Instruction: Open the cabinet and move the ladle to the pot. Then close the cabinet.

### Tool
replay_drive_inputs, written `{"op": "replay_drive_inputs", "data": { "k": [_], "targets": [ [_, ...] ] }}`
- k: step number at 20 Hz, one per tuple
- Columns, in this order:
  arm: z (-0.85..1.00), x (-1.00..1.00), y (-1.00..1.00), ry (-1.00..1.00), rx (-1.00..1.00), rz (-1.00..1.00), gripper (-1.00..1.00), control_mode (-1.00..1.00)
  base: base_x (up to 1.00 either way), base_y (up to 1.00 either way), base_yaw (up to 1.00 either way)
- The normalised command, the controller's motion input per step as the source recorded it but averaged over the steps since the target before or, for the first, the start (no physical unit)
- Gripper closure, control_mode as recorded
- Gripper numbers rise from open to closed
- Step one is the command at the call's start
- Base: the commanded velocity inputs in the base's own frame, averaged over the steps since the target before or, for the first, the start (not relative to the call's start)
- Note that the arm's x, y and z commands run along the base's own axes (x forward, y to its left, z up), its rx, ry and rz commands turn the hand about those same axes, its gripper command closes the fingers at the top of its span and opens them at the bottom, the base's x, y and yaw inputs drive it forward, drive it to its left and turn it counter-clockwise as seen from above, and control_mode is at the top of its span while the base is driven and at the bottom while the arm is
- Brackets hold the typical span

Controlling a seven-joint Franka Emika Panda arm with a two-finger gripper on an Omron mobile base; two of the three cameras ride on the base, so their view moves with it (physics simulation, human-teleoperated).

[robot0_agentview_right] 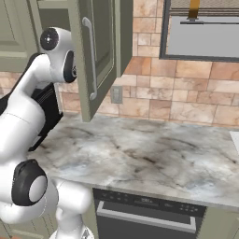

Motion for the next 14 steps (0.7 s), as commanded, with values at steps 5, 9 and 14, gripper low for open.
{"op": "replay_drive_inputs", "data": {
  "k": [5,9,14],
  "targets": [
    [0.00,0.23,-0.13,0.00,0.01,-0.01,-1.00,-1.00,0.00,0.00,0.00],
    [0.00,0.21,-0.02,0.00,0.05,0.00,-1.00,-1.00,0.00,0.00,0.00],
    [0.00,0.17,-0.01,0.00,0.07,0.00,-1.00,-1.00,0.00,0.00,0.00]
  ]
}}
